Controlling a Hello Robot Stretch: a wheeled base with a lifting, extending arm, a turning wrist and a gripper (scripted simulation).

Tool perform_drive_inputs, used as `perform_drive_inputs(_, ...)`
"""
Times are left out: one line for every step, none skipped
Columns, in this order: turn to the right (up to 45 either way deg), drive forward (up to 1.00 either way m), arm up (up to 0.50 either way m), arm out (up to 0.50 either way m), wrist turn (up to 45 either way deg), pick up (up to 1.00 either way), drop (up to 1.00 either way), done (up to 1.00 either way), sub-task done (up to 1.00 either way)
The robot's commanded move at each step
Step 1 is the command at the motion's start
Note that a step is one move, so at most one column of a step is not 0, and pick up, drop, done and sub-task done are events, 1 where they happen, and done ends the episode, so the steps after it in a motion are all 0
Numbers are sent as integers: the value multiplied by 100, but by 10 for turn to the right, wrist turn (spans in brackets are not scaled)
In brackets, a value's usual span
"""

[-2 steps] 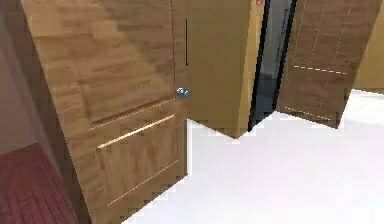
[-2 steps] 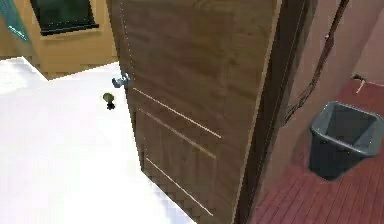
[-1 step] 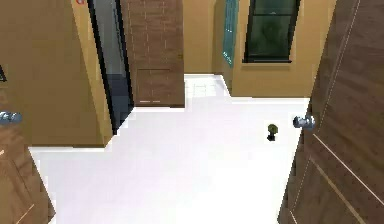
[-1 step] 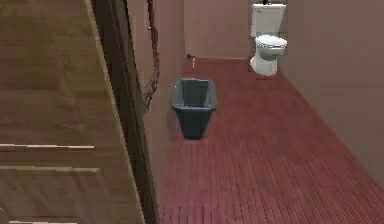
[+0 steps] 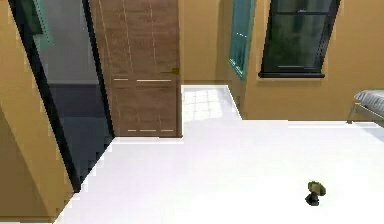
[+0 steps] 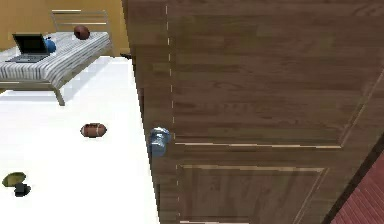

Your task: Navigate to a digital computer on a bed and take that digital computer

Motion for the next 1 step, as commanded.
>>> perform_drive_inputs(30, 0, 0, 0, 0, 0, 0, 0, 0)
